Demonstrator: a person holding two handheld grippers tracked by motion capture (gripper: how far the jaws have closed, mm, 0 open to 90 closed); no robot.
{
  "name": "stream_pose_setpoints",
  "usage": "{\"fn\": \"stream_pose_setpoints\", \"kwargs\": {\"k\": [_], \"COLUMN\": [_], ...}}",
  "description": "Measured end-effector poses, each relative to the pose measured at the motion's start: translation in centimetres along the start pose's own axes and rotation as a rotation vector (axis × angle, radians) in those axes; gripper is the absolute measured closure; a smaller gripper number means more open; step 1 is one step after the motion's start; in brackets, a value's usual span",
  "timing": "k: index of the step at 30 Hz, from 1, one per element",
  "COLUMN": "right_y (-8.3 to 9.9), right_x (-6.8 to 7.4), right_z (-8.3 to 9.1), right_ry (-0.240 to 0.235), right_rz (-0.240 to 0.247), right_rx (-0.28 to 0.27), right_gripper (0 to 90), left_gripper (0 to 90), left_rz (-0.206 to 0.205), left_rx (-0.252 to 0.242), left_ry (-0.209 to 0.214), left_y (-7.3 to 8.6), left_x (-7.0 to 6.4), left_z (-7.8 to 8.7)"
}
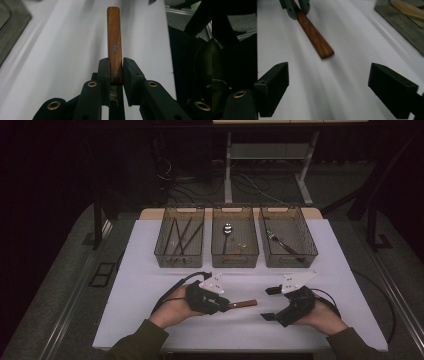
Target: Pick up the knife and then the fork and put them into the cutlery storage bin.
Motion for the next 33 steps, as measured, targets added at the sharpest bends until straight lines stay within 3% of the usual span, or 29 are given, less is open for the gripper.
{"fn": "stream_pose_setpoints", "kwargs": {"k": [4,7,11,15,20,26,30,33], "right_y": [-1.5,-2.2,-2.5,-2.4,-2.3,-2.4,-2.5,-2.5], "right_x": [0.1,0.0,0.1,0.3,0.6,0.9,1.1,1.3], "right_z": [-1.4,-2.0,-3.2,-4.4,-4.9,-5.1,-5.3,-5.3], "right_ry": [-0.062,-0.099,-0.166,-0.196,-0.212,-0.226,-0.225,-0.223], "right_rz": [0.052,0.119,0.130,0.137,0.142,0.164,0.185,0.175], "right_rx": [0.047,0.069,0.114,0.169,0.201,0.215,0.221,0.230], "right_gripper": [19.9,31.3,40.1,48.0,62.3,72.0,74.0,74.5], "left_gripper": [77.1,77.1,77.1,77.1,77.1,77.1,77.1,77.0], "left_rz": [-0.050,-0.070,-0.093,-0.104,-0.097,-0.107,-0.102,-0.109], "left_rx": [-0.001,0.003,0.005,0.009,0.019,0.028,0.034,0.038], "left_ry": [0.025,0.041,0.052,0.063,0.075,0.077,0.091,0.098], "left_y": [-1.3,-1.7,-1.7,-1.8,-1.8,-1.7,-1.6,-1.5], "left_x": [-0.6,-0.8,-1.2,-1.4,-1.8,-1.7,-1.8,-1.8], "left_z": [-0.3,-0.6,-0.9,-0.9,-1.0,-1.1,-1.1,-1.1]}}
Point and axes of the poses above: each handheld gripper's, and its own axes: z roughly backward along the jaws, y roughly out of its underside, x roughly to its left, the point moved 5 cm from there along -z, roughly forward along the jaws, and after that the axes turned 14 degrees about -y, right-handed, at the moved point
